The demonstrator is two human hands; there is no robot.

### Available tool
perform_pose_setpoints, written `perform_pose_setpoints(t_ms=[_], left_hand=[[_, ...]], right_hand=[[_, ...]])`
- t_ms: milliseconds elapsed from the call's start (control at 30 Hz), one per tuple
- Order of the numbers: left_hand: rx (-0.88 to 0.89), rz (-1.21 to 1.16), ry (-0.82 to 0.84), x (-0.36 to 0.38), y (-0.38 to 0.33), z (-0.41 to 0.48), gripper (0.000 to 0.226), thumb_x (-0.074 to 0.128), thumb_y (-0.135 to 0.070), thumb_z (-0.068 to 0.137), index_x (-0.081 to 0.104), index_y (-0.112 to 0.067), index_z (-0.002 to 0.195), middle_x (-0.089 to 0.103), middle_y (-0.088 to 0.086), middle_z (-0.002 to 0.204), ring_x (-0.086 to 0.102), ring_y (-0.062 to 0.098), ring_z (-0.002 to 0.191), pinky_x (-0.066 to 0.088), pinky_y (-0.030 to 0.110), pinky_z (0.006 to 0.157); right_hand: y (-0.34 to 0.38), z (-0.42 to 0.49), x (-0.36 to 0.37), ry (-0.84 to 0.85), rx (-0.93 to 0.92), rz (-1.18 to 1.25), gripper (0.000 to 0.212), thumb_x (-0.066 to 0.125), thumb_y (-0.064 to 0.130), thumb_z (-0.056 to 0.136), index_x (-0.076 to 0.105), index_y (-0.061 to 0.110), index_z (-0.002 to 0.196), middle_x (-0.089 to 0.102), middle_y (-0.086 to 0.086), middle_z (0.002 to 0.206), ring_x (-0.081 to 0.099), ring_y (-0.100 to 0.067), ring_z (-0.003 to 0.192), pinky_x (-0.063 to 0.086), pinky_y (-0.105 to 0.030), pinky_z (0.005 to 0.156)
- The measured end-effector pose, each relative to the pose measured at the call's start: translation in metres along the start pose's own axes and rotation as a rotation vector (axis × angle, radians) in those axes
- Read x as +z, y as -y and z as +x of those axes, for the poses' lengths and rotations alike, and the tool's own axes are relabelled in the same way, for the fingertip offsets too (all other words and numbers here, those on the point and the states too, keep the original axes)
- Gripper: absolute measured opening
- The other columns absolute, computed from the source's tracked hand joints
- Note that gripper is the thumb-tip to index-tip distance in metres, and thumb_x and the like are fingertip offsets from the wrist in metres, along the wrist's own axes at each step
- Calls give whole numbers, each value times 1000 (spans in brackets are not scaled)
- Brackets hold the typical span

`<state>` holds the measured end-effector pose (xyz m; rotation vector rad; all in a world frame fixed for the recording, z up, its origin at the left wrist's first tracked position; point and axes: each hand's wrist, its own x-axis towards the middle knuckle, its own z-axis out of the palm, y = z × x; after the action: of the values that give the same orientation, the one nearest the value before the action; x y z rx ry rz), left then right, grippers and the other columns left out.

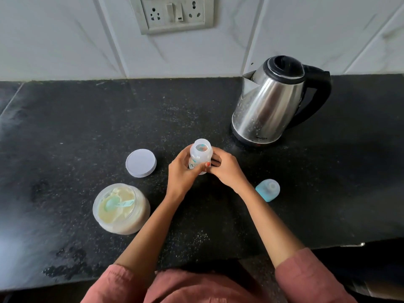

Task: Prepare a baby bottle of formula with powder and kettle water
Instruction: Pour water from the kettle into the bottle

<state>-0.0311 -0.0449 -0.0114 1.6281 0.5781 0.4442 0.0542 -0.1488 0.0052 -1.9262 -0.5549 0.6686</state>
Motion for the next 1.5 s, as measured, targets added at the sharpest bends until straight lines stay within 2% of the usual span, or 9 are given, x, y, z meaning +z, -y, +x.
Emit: perform_pose_setpoints(t_ms=[200,400,567,733,833,1000,1167,1333,1500], left_hand=[[-21,15,-45,6,1,18,60,80,-16,69,55,-20,123,64,-3,116,59,7,107,49,22,89],[-26,41,-74,13,-3,27,60,79,-16,70,54,-18,124,62,-5,114,59,5,105,48,15,85],[-24,60,-74,18,-6,28,58,79,-16,69,53,-20,121,60,-11,111,57,-4,99,46,11,83],[-49,67,-90,18,-4,29,59,78,-13,71,52,-20,123,57,-11,113,55,1,104,43,15,85],[-53,61,-97,19,-5,27,58,77,-10,71,51,-22,122,57,-12,113,55,2,105,43,17,88],[-63,52,-89,20,-8,27,56,76,-8,72,51,-24,119,57,-12,113,55,-1,104,43,18,90],[-66,73,-92,21,-11,27,60,76,-8,71,51,-16,124,57,-9,116,55,3,106,43,12,87],[-76,75,-90,21,-11,27,61,77,-8,70,50,-17,124,57,-7,117,55,6,108,44,19,92],[-93,83,-81,20,-10,27,62,77,-9,70,50,-17,125,58,-4,120,56,8,112,44,25,96]], right_hand=[[4,21,-7,29,-39,-79,52,63,-4,79,53,13,127,62,-8,122,58,-13,108,47,-19,87],[3,35,-15,68,-50,-132,55,66,0,78,52,17,128,61,-6,125,57,-19,114,49,-37,97],[10,34,-32,85,-65,-215,57,67,4,79,47,15,132,54,-8,132,52,-18,120,44,-30,100],[34,5,-84,-124,-201,-167,37,65,7,82,60,12,118,63,0,117,58,-4,101,43,-3,83],[46,-11,-123,-321,-368,-102,23,65,6,82,67,13,103,67,5,97,62,4,86,46,-6,75],[39,-2,-177,-672,-467,105,15,63,14,81,65,27,88,66,16,84,62,-2,81,47,-16,77],[12,31,-214,-867,-377,295,12,64,27,79,60,29,90,53,2,102,54,-5,92,46,-16,83],[-3,54,-237,-757,-344,342,28,66,38,75,56,28,99,54,-14,119,57,-3,99,45,-15,84],[-7,60,-256,-619,-272,297,32,61,53,74,60,31,97,62,8,105,56,3,100,40,-15,89]])
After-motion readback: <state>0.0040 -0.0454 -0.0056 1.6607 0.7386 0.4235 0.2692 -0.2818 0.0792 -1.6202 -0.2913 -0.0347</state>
